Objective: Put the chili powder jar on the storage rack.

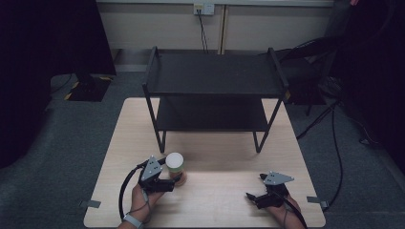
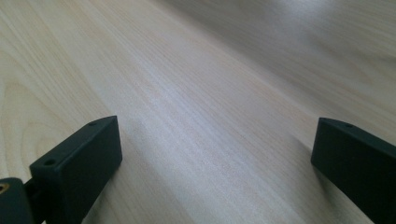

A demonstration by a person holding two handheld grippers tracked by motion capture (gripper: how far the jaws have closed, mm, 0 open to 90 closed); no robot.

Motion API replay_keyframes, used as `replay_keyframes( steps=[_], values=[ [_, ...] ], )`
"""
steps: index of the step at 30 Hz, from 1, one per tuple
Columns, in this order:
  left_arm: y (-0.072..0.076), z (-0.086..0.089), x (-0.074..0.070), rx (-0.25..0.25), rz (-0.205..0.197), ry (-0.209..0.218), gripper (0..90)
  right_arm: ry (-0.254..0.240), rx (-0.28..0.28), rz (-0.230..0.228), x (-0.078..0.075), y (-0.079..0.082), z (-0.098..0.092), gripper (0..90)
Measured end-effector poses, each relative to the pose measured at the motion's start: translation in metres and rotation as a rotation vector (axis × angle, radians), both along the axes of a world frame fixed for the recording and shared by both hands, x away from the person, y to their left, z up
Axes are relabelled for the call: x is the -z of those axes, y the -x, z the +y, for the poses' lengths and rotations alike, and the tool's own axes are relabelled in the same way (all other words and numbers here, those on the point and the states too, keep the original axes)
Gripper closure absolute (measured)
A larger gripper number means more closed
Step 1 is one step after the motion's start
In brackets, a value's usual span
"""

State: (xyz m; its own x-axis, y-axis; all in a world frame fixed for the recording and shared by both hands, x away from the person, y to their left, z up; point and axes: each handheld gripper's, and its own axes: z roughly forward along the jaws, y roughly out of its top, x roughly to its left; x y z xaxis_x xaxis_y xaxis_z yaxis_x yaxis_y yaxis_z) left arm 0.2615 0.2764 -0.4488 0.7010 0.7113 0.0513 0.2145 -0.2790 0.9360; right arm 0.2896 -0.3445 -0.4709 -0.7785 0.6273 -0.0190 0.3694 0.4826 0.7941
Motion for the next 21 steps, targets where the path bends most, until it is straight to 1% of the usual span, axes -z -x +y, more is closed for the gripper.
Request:
replay_keyframes(
  steps=[2, 8, 10, 11, 12, 15, 18, 20, 21],
  values=[
    [0.001, -0.001, 0.001, 0.002, -0.016, 0.003, 21.6, 0.0, 0.0, 0.0, 0.0, 0.0, 0.0, 0.6],
    [-0.001, -0.003, 0.004, 0.0, -0.028, 0.015, 21.3, 0.0, 0.0, 0.001, 0.0, 0.0, 0.0, 0.6],
    [-0.002, -0.003, 0.005, 0.002, -0.032, 0.014, 24.2, 0.0, 0.0, 0.001, 0.0, 0.0, 0.0, 0.6],
    [-0.001, -0.004, 0.006, 0.001, -0.037, 0.009, 32.0, 0.0, 0.0, 0.001, 0.0, 0.0, 0.0, 0.6],
    [-0.001, -0.004, 0.006, 0.001, -0.037, 0.009, 33.3, 0.0, 0.0, 0.001, 0.0, 0.0, 0.0, 0.6],
    [-0.002, -0.002, 0.008, 0.003, -0.036, 0.025, 33.7, 0.0, 0.0, 0.001, 0.0, 0.0, 0.0, 0.6],
    [0.001, -0.004, 0.011, -0.016, -0.042, 0.033, 34.0, 0.0, 0.0, 0.002, 0.0, 0.0, 0.0, 0.6],
    [0.002, -0.007, 0.007, -0.025, -0.033, 0.024, 34.1, -0.001, 0.001, 0.001, 0.0, 0.0, 0.0, 0.7],
    [0.0, -0.008, 0.004, -0.022, -0.022, 0.021, 34.1, -0.001, 0.001, 0.001, 0.0, 0.0, 0.0, 0.7]
  ],
)
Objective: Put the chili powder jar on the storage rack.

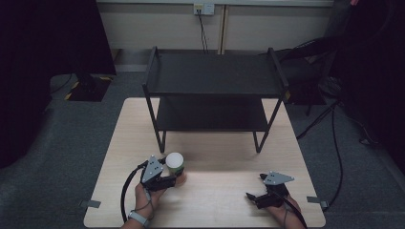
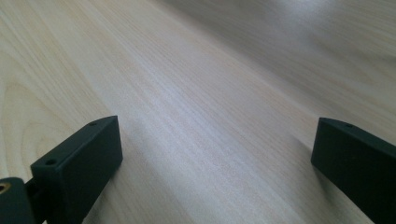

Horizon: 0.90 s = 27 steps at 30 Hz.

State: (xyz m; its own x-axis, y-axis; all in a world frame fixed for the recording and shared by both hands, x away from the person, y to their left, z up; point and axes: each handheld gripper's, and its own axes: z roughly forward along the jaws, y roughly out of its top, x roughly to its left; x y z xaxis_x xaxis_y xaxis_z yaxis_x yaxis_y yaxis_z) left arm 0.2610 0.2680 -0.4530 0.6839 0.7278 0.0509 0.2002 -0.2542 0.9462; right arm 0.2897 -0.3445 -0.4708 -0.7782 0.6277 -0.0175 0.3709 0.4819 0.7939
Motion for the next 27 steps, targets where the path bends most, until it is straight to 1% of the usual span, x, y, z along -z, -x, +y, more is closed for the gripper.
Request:
replay_keyframes(
  steps=[3, 4, 5, 8, 9, 10, 12, 17, 18, 20, 23, 24, 27],
  values=[
    [-0.003, -0.003, -0.008, 0.013, 0.014, -0.007, 34.1, 0.0, 0.001, 0.0, 0.0, 0.0, 0.0, 0.7],
    [-0.004, -0.005, -0.011, 0.013, 0.014, 0.001, 34.1, 0.0, 0.001, 0.0, 0.0, 0.0, 0.0, 0.7],
    [-0.004, -0.006, -0.014, 0.014, 0.01, -0.001, 34.1, 0.0, 0.001, 0.0, 0.0, 0.0, 0.0, 0.7],
    [-0.008, -0.013, -0.024, 0.002, 0.001, 0.012, 34.1, 0.0, 0.001, 0.0, 0.0, 0.0, 0.0, 0.7],
    [-0.012, -0.015, -0.03, -0.001, 0.001, 0.023, 34.1, 0.0, 0.002, 0.0, 0.0, 0.0, 0.0, 0.8],
    [-0.014, -0.016, -0.033, 0.003, 0.0, 0.025, 34.1, 0.0, 0.002, 0.0, 0.0, 0.0, 0.0, 0.8],
    [-0.02, -0.019, -0.043, 0.007, -0.006, 0.038, 34.1, 0.0, 0.002, 0.0, 0.0, 0.0, 0.0, 0.7],
    [-0.037, -0.03, -0.07, 0.031, -0.045, 0.065, 34.1, 0.0, 0.003, 0.0, 0.0, 0.0, 0.0, 0.9],
    [-0.041, -0.033, -0.077, 0.036, -0.053, 0.063, 34.1, 0.0, 0.003, 0.0, 0.0, 0.0, 0.0, 0.9],
    [-0.048, -0.04, -0.089, 0.043, -0.068, 0.076, 34.1, 0.0, 0.003, -0.001, 0.0, 0.0, 0.0, 1.0],
    [-0.059, -0.047, -0.105, 0.059, -0.084, 0.076, 34.1, -0.001, 0.006, -0.001, 0.0, 0.001, 0.0, 1.3],
    [-0.063, -0.05, -0.109, 0.059, -0.084, 0.08, 34.1, -0.001, 0.008, -0.001, 0.0, 0.001, 0.001, 1.5],
    [-0.076, -0.059, -0.123, 0.056, -0.081, 0.07, 34.1, 0.0, 0.016, -0.003, 0.0, 0.002, 0.002, 1.8]
  ],
)
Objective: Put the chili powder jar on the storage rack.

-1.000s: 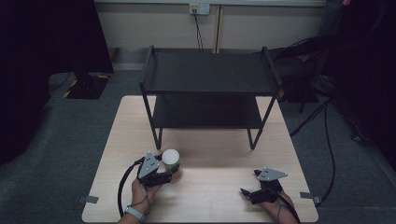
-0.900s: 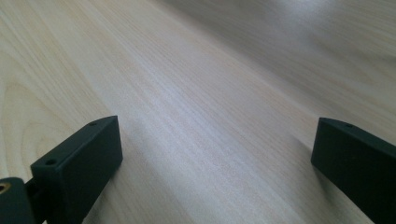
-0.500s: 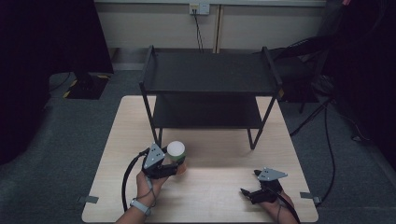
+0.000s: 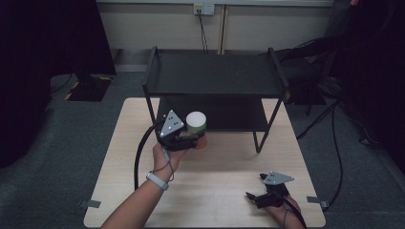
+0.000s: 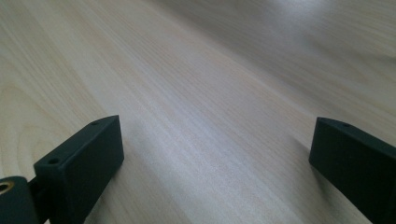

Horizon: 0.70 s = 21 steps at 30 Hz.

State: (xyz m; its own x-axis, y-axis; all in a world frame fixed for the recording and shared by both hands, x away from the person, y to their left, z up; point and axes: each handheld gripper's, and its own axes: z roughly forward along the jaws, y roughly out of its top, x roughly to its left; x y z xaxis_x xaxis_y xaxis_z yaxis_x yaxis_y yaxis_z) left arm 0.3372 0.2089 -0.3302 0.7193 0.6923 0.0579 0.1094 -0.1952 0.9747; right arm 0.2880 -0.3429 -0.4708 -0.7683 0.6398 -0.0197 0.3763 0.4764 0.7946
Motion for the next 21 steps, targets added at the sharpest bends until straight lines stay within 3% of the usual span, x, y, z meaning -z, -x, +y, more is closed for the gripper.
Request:
replay_keyframes(
  steps=[8, 11, 21],
  values=[
    [-0.028, -0.024, -0.018, -0.007, 0.007, 0.031, 34.1, 0.001, 0.0, 0.0, 0.0, 0.0, 0.0, 2.1],
    [-0.035, -0.033, -0.022, -0.014, 0.008, 0.023, 34.1, -0.001, -0.004, -0.001, 0.0, 0.0, 0.0, 2.8],
    [-0.051, -0.058, -0.022, -0.107, 0.014, 0.016, 34.0, -0.003, -0.013, -0.002, 0.0, 0.0, -0.001, 3.6]
  ],
)
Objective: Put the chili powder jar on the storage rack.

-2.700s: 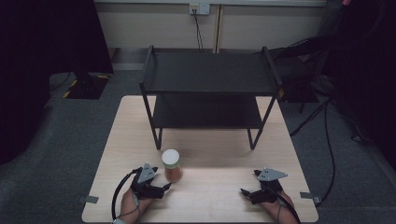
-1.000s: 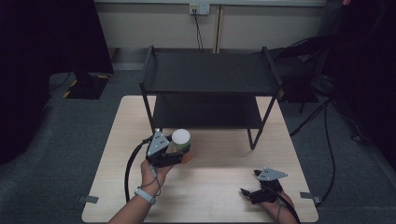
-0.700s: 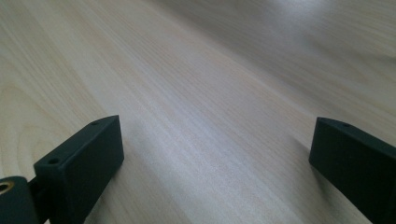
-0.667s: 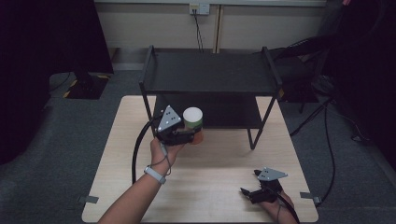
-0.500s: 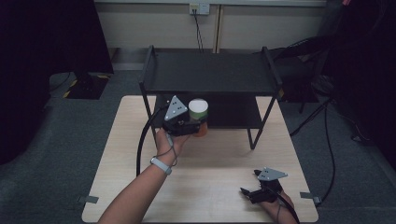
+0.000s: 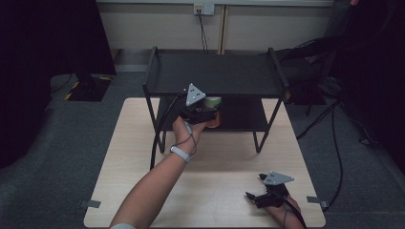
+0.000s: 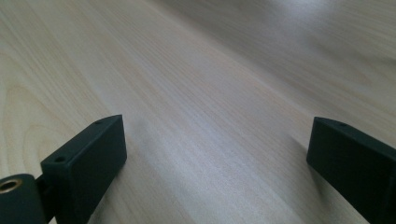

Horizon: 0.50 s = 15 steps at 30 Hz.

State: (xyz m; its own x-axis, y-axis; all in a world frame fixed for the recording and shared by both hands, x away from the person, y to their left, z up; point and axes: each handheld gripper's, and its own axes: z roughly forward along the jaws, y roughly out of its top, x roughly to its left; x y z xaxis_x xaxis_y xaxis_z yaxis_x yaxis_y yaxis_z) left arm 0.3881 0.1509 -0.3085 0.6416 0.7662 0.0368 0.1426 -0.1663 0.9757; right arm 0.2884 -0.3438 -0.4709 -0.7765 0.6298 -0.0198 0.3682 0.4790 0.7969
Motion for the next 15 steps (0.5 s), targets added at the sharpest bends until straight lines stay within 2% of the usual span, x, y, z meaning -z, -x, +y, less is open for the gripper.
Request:
replay_keyframes(
  steps=[5, 10, 12, 15],
  values=[
    [-0.0065, -0.0059, 0.0042, -0.012, 0.01, -0.003, 34.0, 0.0, -0.004, 0.001, 0.0, -0.0003, -0.0002, 3.6],
    [-0.0081, -0.0045, 0.0105, -0.004, -0.01, -0.003, 32.9, -0.001, -0.006, 0.001, 0.0, -0.0003, -0.0003, 3.6],
    [-0.0062, -0.0047, 0.0094, -0.017, -0.008, -0.009, 23.2, -0.001, -0.006, 0.001, 0.0, -0.0003, -0.0004, 3.6],
    [-0.0018, 0.0014, 0.0089, -0.008, -0.004, -0.012, 16.7, -0.001, -0.006, 0.001, 0.0001, -0.0003, -0.0005, 3.7]
  ],
)
